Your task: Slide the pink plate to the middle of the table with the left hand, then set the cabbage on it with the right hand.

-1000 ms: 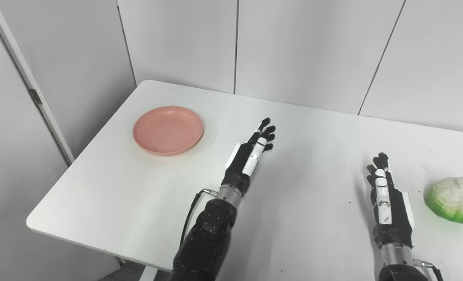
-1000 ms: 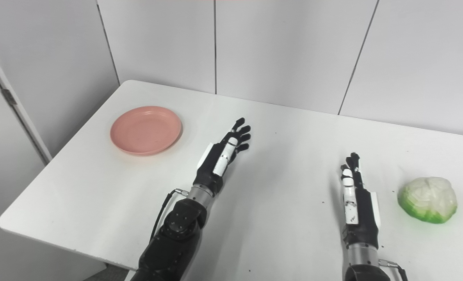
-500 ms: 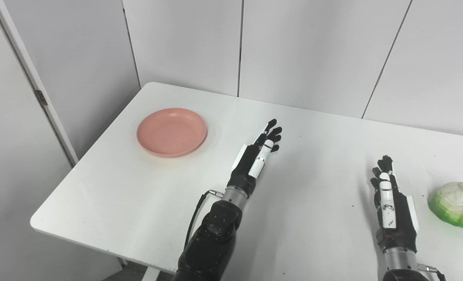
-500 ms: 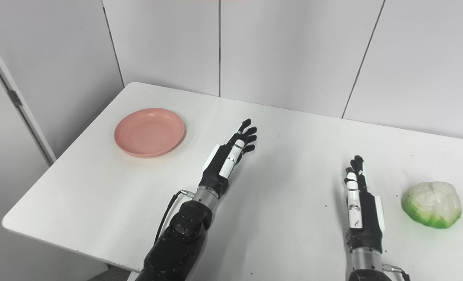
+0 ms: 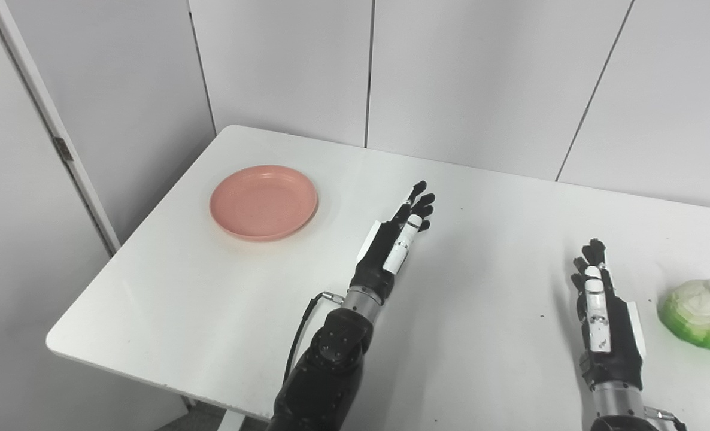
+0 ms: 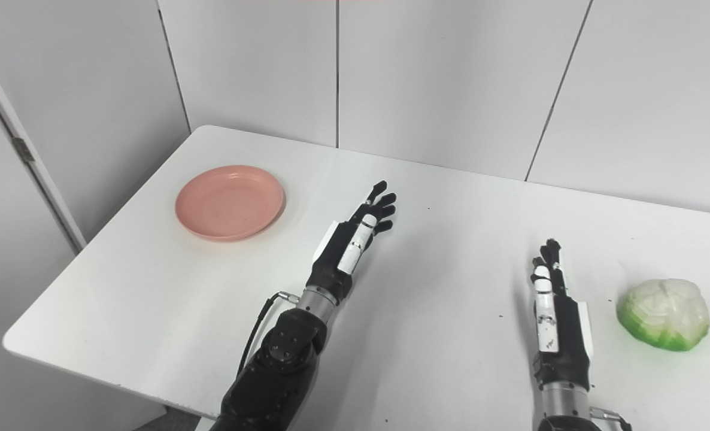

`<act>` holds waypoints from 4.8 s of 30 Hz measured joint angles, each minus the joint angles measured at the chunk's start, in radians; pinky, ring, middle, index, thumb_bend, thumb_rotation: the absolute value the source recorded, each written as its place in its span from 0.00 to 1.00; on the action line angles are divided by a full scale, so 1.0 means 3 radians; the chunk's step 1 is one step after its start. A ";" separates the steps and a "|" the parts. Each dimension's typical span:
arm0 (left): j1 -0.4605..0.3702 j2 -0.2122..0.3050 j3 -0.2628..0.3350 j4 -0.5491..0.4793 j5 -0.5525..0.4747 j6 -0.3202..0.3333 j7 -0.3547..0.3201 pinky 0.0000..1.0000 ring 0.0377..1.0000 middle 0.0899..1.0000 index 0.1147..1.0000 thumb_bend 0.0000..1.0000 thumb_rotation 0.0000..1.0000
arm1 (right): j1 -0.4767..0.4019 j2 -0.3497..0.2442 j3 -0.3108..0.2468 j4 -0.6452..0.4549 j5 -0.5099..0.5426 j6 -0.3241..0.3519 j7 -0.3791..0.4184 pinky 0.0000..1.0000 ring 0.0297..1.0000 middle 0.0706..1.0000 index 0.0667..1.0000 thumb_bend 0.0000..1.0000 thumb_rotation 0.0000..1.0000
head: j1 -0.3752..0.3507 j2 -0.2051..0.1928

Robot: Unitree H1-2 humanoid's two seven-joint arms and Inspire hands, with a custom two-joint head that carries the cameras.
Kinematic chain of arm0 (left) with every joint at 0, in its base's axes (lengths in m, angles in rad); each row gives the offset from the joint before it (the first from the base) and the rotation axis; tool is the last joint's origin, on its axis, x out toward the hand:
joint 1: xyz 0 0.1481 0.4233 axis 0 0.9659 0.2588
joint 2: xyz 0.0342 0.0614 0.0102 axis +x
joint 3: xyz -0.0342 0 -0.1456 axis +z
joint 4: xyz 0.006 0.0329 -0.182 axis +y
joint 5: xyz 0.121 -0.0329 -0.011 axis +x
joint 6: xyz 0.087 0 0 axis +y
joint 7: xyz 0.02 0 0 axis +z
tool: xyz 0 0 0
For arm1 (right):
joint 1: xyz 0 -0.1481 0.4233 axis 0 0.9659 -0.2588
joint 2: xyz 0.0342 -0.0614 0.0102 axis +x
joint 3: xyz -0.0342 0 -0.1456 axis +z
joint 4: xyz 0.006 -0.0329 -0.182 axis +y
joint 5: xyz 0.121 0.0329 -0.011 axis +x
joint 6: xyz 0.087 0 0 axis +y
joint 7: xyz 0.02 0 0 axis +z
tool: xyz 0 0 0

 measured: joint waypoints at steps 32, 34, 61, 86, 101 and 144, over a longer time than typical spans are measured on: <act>0.0410 0.0005 -0.0036 -0.1179 0.0040 0.0535 0.0042 0.92 0.93 0.93 0.93 0.45 1.00 | 0.0024 -0.0048 0.0002 -0.0058 0.0010 0.0004 0.0007 1.00 0.98 1.00 1.00 0.08 1.00 | -0.0005 0.0015; 0.0385 0.0004 -0.0024 -0.1225 0.0014 0.0542 0.0042 0.92 0.93 0.94 0.93 0.46 1.00 | 0.0023 -0.0047 0.0003 -0.0059 0.0005 0.0004 0.0005 1.00 0.98 1.00 1.00 0.08 1.00 | -0.0010 0.0020; -0.0272 0.0382 0.0755 -0.1391 -0.0369 0.0931 0.0172 0.93 0.93 0.94 0.93 0.41 1.00 | 0.0008 -0.0057 -0.0014 -0.0042 0.0056 0.0004 0.0002 1.00 1.00 1.00 1.00 0.09 1.00 | 0.0092 0.0061; -0.0714 0.1197 0.1392 -0.0590 -0.0658 0.0986 0.0350 0.96 0.97 0.96 0.97 0.42 1.00 | 0.0003 -0.0083 -0.0013 -0.0045 0.0082 0.0004 0.0085 1.00 1.00 1.00 1.00 0.05 1.00 | 0.0286 0.0046; -0.0825 0.1470 0.1541 -0.0254 -0.0876 0.0968 0.0345 0.97 0.97 0.95 0.94 0.41 1.00 | 0.0003 -0.0079 -0.0013 -0.0051 0.0035 0.0004 0.0080 1.00 1.00 1.00 1.00 0.05 1.00 | 0.0297 0.0041; -0.0931 0.1737 0.1691 0.0996 -0.1295 0.0792 0.0131 0.94 0.94 0.93 0.92 0.40 1.00 | 0.0017 -0.0082 -0.0016 -0.0082 0.0049 0.0005 0.0096 1.00 1.00 1.00 1.00 0.05 1.00 | 0.0317 0.0148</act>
